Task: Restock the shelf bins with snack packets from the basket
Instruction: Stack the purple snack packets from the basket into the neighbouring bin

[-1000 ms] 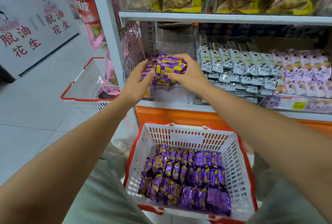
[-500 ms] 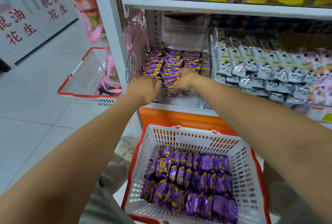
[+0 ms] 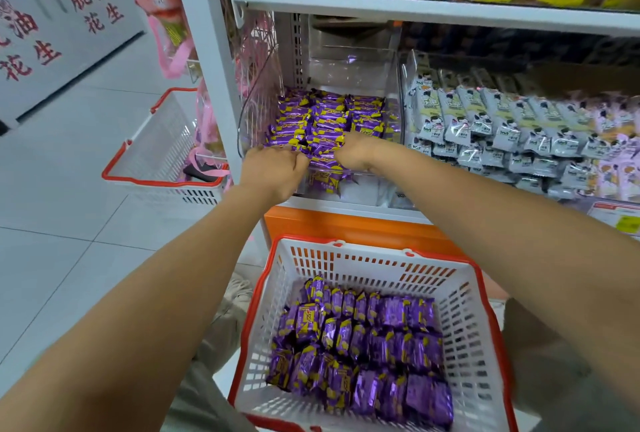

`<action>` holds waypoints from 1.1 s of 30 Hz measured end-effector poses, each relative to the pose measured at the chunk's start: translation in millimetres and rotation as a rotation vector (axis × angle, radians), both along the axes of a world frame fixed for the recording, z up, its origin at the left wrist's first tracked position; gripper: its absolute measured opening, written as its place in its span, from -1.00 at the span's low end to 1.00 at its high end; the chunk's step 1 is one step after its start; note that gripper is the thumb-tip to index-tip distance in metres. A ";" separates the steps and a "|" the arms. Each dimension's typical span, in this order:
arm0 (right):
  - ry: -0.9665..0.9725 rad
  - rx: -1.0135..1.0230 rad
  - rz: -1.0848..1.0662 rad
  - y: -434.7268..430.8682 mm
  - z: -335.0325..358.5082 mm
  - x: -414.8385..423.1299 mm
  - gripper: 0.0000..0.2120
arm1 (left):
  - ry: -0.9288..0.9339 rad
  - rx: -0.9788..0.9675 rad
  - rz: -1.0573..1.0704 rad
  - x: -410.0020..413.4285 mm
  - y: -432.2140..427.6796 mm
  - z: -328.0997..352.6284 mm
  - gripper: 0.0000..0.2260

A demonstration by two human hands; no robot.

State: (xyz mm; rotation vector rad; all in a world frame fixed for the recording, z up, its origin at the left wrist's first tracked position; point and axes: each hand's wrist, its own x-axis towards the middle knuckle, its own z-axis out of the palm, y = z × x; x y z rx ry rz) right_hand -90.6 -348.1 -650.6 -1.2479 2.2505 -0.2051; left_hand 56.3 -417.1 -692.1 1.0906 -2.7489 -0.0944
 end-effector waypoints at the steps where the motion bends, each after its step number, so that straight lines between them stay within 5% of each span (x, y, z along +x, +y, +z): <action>1: 0.002 -0.009 0.019 1.2 0.9 -0.8 -0.73 | 0.028 0.020 0.020 0.1 0.8 0.1 -0.71; 11: -0.069 0.026 0.071 4.5 -5.6 9.0 -0.66 | 0.065 -0.027 0.003 1.3 2.2 -3.8 -0.66; 15: -0.004 -0.014 0.096 10.6 -7.8 7.6 -0.84 | 0.020 -0.062 -0.035 2.2 1.3 -6.0 -0.62; 17: 0.030 -0.035 0.135 14.7 -11.3 5.5 -0.72 | 0.014 -0.062 -0.044 3.1 0.2 -7.0 -0.58; 22: 0.114 -0.433 0.157 35.0 -17.5 4.4 -0.63 | 0.143 -0.023 -0.047 8.6 5.5 -8.2 -0.50; 26: 0.115 -0.831 0.238 74.1 -21.5 13.8 -0.74 | 0.399 -0.231 -0.109 22.2 42.8 -9.5 -0.63; 33: 0.133 -0.720 0.257 153.2 -66.3 22.7 -0.79 | 0.383 -0.171 -0.237 37.9 119.3 -49.7 -0.76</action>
